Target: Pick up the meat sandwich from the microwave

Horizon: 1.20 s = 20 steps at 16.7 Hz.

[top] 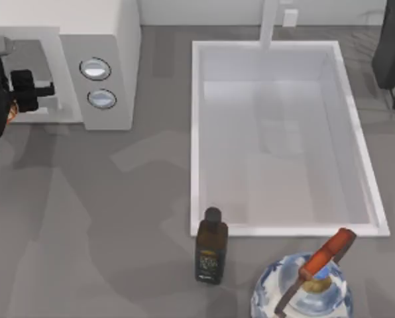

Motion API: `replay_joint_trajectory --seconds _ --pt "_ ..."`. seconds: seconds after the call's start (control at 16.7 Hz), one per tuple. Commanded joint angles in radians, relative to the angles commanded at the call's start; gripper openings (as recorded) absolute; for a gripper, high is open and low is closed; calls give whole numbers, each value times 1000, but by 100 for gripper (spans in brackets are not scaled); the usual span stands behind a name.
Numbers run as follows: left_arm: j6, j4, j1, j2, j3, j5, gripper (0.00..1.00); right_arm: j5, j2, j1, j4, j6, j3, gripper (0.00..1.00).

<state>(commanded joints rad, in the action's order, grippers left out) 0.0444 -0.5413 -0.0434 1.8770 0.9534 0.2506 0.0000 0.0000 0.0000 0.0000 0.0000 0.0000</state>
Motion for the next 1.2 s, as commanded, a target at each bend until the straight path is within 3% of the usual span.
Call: replay_joint_trajectory --seconds 0.3,0.54,0.96,1.2 --pt "13 103 -123 -411 -252 -26 0 0 0 0 0 0 0 100" --pt "21 161 -193 -591 -394 -40 0 0 0 0 0 0 0 100" --pt "20 167 -199 -609 -417 -42 0 0 0 0 0 0 0 100" --pt "21 55 -203 -501 -442 -41 0 0 0 0 0 0 0 100"
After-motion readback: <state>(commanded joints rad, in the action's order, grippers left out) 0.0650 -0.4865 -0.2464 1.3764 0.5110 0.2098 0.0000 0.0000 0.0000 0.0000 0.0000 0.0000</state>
